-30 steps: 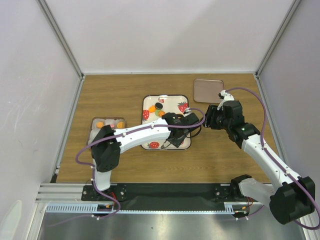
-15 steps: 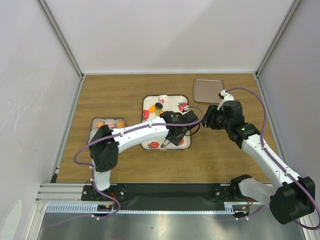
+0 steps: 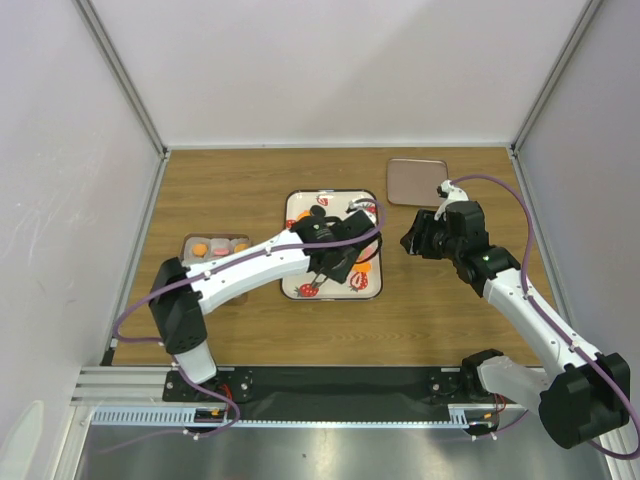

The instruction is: Pack the cookies

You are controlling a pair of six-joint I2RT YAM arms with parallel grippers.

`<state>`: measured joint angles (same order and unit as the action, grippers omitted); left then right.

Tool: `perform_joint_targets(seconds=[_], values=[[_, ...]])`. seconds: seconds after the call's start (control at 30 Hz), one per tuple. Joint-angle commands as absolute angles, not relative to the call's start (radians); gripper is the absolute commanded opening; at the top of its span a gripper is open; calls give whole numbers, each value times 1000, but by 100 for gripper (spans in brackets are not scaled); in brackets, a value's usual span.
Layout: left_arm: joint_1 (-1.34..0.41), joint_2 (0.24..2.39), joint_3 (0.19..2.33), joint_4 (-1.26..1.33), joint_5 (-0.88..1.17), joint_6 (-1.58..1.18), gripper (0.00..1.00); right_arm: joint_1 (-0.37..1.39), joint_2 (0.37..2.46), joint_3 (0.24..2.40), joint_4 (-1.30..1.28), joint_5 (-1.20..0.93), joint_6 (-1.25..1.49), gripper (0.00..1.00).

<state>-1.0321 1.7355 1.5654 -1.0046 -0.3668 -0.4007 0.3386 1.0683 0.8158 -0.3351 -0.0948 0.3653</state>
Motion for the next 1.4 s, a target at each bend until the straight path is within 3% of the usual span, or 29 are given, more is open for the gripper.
perform_joint_targets(seconds=[0.0,0.6,0.93,1.37], values=[[-1009,1632,1517,-980,-388,-442,42,344,1072,825,-321,-98,357,54],[-698,1073,1161,-1147,-426,-604,43,419,1157,822,-276,-233,382,52],[-410,953,1112,-1232,-390,-597,44,423,1160,821,-265,-267,390,52],[-85,925,974,-1117,-247,-496,44,423,1160,821,-267,-261,388,52]])
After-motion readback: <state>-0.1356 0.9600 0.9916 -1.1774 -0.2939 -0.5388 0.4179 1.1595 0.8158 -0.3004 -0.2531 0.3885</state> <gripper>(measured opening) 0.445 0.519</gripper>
